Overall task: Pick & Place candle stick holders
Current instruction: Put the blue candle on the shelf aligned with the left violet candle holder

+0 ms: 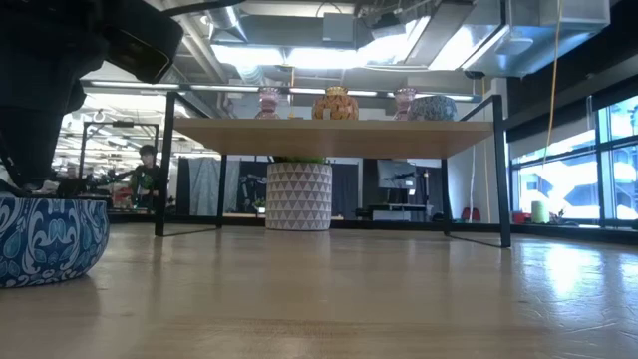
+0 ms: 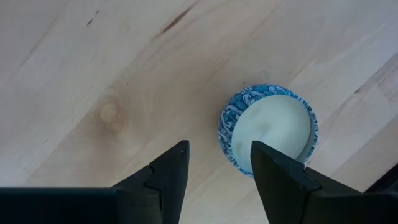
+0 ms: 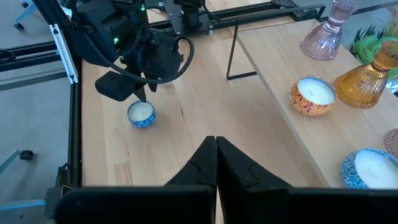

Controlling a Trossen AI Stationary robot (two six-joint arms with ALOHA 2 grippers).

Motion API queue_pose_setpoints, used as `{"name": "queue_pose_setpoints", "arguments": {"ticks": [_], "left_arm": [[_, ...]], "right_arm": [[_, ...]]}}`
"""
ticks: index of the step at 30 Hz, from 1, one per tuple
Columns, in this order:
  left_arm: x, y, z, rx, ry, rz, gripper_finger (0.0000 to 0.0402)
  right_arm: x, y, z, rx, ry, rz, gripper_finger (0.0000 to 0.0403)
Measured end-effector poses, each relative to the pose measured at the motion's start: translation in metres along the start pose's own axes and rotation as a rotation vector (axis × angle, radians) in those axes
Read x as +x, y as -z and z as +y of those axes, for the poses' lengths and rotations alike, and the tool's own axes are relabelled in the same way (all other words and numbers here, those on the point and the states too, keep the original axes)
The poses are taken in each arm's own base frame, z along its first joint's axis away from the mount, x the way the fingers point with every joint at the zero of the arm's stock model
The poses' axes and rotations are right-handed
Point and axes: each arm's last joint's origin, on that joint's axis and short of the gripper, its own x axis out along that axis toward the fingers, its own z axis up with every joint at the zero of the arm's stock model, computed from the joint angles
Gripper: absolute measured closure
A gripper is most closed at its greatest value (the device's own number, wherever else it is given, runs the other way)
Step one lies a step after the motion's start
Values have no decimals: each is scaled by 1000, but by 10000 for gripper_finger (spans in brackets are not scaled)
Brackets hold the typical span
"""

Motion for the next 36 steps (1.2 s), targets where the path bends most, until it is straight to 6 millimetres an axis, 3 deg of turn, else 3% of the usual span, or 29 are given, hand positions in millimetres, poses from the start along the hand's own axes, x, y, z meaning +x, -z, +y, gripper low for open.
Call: {"name": "queue_pose_setpoints", "arguments": {"ticks": [14,20,28,36], "left_arm": [[18,2,-4,33,-22,53,237],[18,2,-4,44,-21,50,286],[18,2,-3,69,-24,40,385],[9,-1,-11,86,-3,41,397]], "right_arm": [[0,0,0,0,-9,9,403],[0,0,1,0,-10,11,403],[0,1,0,-4,-7,13,403],[0,1,-1,-11,0,16,403]]}}
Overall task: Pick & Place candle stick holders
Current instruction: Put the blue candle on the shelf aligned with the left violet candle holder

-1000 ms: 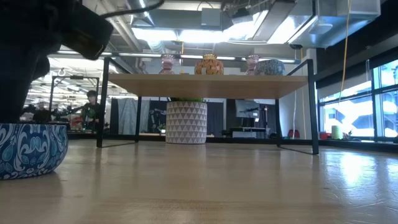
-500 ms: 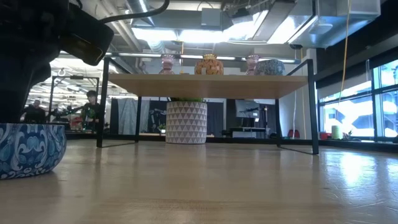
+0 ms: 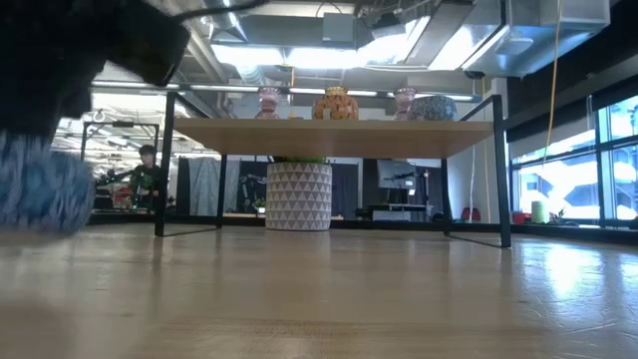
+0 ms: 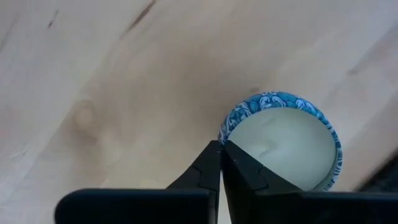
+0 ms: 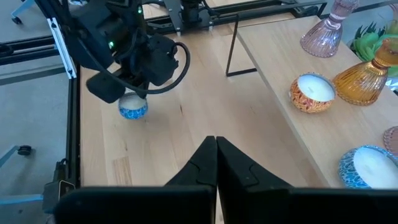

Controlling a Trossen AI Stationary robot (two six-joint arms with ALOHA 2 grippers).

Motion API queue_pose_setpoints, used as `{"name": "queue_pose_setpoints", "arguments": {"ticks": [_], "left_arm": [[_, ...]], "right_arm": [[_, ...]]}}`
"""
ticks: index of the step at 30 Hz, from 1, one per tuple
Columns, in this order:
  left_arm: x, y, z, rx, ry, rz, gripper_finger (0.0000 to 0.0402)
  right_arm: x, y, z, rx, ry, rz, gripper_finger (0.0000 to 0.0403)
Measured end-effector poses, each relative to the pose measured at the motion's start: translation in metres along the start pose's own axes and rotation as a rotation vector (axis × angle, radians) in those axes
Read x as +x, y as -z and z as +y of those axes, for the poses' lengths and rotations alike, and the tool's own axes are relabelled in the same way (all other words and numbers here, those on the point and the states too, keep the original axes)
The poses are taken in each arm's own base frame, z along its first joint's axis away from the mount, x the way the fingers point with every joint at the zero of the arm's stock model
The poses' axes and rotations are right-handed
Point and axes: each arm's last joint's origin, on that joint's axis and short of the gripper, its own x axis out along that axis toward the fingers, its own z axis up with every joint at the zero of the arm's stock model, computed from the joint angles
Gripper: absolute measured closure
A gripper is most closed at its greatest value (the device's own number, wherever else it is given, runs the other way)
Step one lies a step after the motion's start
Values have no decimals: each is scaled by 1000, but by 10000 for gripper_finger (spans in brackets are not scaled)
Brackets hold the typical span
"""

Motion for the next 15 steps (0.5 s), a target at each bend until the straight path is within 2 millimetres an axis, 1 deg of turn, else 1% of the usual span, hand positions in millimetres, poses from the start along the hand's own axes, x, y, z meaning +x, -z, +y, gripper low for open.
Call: {"name": "queue_pose_setpoints", "arguments": {"ticks": [3,8,12,15], "left_arm": [[-14,-9,-6,25,1,-4,398],[-46,-36,-13,59,-5,-40,398],[-75,-64,-11,71,-28,-94,398],[-93,-85,-3,69,-55,-108,398]], "right_arm": [[0,0,0,-4,0,-1,403],[0,0,0,-6,8,-9,403],[0,0,0,-6,9,-9,403],[0,-1,0,-6,11,-12,403]]}}
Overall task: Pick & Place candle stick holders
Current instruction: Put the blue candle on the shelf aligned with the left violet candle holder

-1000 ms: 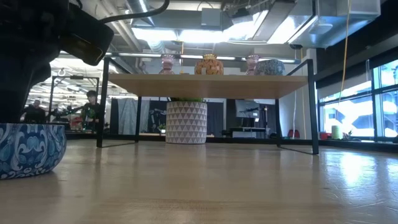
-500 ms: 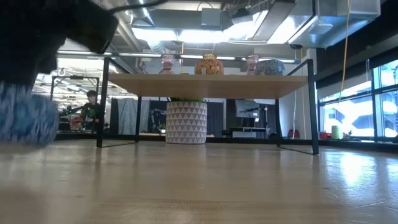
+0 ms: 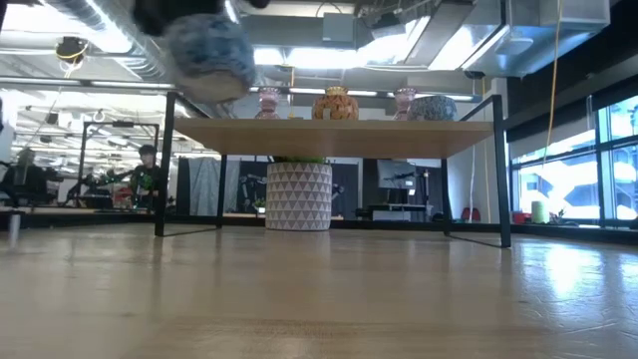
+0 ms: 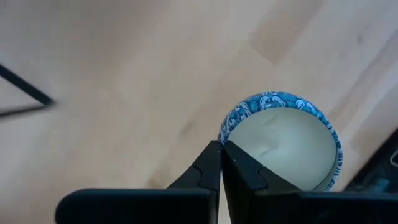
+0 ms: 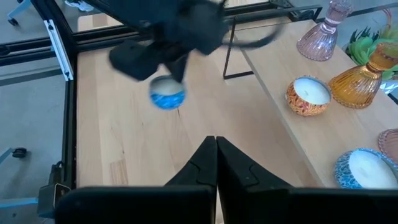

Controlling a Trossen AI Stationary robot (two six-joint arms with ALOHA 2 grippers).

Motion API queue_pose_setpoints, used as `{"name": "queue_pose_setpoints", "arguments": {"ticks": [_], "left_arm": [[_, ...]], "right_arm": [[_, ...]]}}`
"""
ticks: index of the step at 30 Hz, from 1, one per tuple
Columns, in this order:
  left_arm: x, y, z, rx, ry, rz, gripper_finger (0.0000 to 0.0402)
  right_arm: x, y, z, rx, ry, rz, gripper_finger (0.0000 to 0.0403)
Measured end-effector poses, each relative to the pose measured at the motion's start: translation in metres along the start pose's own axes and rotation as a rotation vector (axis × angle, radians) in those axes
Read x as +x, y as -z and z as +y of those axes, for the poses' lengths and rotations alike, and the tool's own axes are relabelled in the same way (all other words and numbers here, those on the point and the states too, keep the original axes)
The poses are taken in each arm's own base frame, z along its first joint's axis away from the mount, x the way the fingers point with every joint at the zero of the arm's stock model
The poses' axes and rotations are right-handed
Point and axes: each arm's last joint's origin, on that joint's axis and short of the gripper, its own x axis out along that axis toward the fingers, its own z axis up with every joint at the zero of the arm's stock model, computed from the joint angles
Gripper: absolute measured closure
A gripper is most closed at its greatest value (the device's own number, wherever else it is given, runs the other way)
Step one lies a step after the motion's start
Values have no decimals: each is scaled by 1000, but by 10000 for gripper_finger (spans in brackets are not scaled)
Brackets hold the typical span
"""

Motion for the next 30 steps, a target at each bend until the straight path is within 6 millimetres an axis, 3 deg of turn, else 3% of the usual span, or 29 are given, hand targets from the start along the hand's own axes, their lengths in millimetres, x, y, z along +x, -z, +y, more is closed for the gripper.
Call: {"name": "queue_pose_setpoints", "arguments": {"ticks": [7,14,19,24,30], "left_arm": [[-30,-41,29,28,-40,9,399],[-57,-65,56,67,-61,-1,399],[-77,-76,81,67,-65,-68,399],[-96,-84,111,74,-63,-117,399],[-100,-98,151,114,-75,-57,399]], "right_arm": [[-1,0,-1,-31,-4,6,403],[0,-8,-8,-212,-26,0,403],[17,-25,-18,-236,-127,28,403],[51,-34,-32,-203,-183,14,403],[76,-47,-54,-94,-222,-57,403]]}}
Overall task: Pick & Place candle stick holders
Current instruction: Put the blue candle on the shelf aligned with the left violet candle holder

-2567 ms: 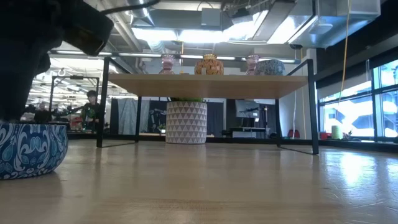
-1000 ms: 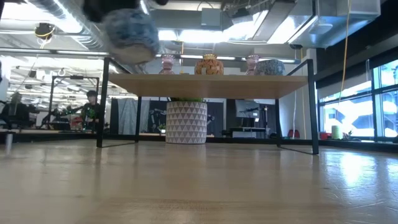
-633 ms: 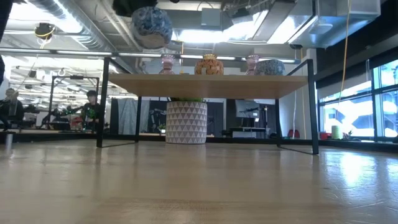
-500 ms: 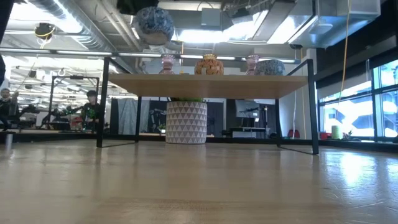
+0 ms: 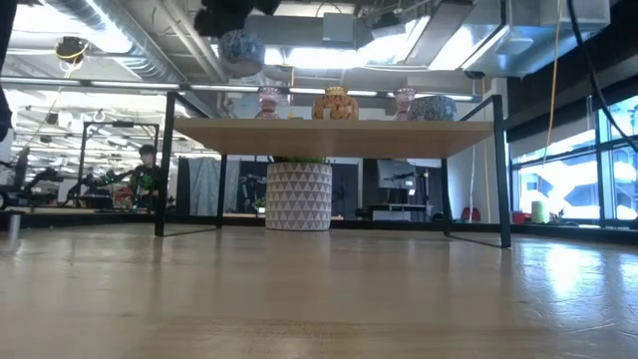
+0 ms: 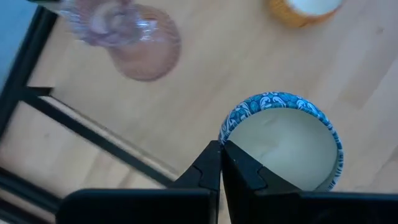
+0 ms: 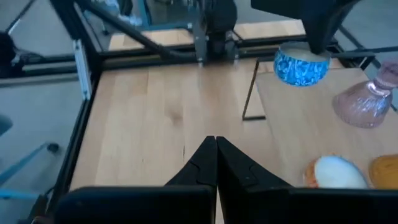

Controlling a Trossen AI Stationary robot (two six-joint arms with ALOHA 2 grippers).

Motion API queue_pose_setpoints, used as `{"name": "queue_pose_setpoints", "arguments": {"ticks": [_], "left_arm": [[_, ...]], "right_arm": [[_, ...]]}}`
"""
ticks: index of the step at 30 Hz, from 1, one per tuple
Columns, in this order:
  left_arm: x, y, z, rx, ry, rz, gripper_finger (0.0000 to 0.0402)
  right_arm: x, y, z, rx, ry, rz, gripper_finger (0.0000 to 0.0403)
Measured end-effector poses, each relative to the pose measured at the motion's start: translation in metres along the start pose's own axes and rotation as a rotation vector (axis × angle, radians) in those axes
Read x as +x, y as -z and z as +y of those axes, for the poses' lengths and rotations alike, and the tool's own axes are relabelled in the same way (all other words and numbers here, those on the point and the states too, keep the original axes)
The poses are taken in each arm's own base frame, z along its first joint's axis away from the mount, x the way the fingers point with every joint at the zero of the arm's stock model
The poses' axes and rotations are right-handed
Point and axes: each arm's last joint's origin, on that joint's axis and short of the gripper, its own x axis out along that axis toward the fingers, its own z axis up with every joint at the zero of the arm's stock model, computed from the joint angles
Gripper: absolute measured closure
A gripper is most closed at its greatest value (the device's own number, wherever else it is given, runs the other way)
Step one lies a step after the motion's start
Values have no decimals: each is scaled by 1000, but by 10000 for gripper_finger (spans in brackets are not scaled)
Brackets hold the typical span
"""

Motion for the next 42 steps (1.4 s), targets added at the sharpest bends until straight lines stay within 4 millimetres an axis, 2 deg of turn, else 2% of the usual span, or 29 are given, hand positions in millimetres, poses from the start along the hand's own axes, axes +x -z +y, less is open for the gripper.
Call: {"name": "queue_pose_setpoints", "arguments": {"ticks": [7,11,16,20,24,30,38,42], "left_arm": [[20,-9,38,63,76,75,399],[30,-6,47,115,41,123,399],[32,-8,32,193,-26,61,399],[31,-6,23,25,-92,32,399],[31,-5,22,-168,-105,27,399],[37,-6,12,-298,-57,64,399],[60,-12,-6,-346,-95,102,399],[63,-12,-8,-351,-131,103,399]], "right_arm": [[18,3,-12,92,18,-78,403],[22,3,-20,106,45,-93,403],[31,7,-26,122,43,-131,403],[33,13,-30,160,27,-118,403],[28,11,-31,165,29,-130,403],[20,12,-34,154,35,-112,403],[2,17,-41,108,62,-37,403],[-3,20,-41,96,67,-6,403]]}}
